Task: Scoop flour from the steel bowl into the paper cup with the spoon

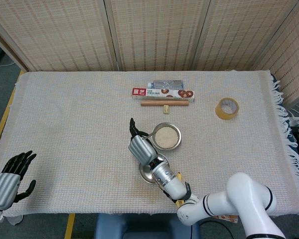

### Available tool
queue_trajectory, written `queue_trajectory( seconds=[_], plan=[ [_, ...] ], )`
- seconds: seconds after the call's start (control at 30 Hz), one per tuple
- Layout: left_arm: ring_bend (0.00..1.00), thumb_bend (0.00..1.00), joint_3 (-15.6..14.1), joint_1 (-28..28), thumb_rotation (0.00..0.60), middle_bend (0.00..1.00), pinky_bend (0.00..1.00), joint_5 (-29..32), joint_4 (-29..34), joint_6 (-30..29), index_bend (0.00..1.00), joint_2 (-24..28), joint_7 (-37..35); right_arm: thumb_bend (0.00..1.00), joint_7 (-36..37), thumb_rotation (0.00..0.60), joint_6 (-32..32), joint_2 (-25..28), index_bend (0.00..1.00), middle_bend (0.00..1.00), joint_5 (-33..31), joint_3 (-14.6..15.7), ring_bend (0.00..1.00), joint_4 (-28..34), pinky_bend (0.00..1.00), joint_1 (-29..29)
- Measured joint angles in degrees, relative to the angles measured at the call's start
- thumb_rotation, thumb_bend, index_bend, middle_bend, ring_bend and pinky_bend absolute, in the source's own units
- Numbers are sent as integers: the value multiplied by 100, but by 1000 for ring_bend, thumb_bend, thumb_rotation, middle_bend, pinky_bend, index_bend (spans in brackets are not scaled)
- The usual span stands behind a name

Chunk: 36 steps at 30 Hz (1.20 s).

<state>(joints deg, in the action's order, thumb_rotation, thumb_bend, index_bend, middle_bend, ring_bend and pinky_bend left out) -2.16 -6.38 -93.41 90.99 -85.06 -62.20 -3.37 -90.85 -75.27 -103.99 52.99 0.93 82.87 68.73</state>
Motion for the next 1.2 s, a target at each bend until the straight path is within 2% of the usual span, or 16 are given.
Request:
queue_trajectory(
  seconds=[0.27, 0.4, 0.5, 0.7, 0.87, 1.03, 1.13, 1.2],
  plan=[
    [0, 446, 2, 2, 600, 0, 95, 14, 12, 15, 0, 0, 25, 360, -756, 600, -138, -104, 874, 577, 480, 263, 160, -137, 97, -136],
    [0, 447, 2, 13, 600, 0, 95, 9, -11, -7, 0, -2, 8, 360, -612, 600, -245, -81, 871, 577, 556, 150, 160, -61, 97, -267],
    [0, 446, 4, 20, 600, 0, 95, 16, -14, -15, 0, 4, -2, 361, -223, 600, -351, -20, 867, 577, 612, 15, 160, 79, 97, -405],
    [0, 446, -4, 36, 600, 0, 95, 17, -3, -22, 0, 4, 41, 360, 1385, 600, -587, 277, 858, 577, 652, -316, 160, 851, 97, -918],
    [0, 447, -20, 30, 600, 0, 98, -5, 44, 17, 0, -22, 153, 369, 3254, 600, -546, 806, 841, 577, 786, -388, 160, 1673, 97, -1468],
    [0, 446, -38, 27, 600, 0, 100, -54, 89, 17, 0, -62, 306, 370, 4907, 600, -378, 1274, 837, 577, 1322, -119, 159, 2044, 97, -2133],
    [0, 446, -52, 29, 600, 0, 100, -80, 113, 20, 0, -75, 358, 370, 5335, 600, -174, 1353, 820, 577, 1626, 188, 159, 2018, 97, -2508],
    [0, 446, -57, 30, 600, 0, 100, -94, 124, 13, 0, -72, 354, 369, 5406, 600, -26, 1309, 809, 577, 1703, 265, 159, 1902, 97, -2578]
  ],
)
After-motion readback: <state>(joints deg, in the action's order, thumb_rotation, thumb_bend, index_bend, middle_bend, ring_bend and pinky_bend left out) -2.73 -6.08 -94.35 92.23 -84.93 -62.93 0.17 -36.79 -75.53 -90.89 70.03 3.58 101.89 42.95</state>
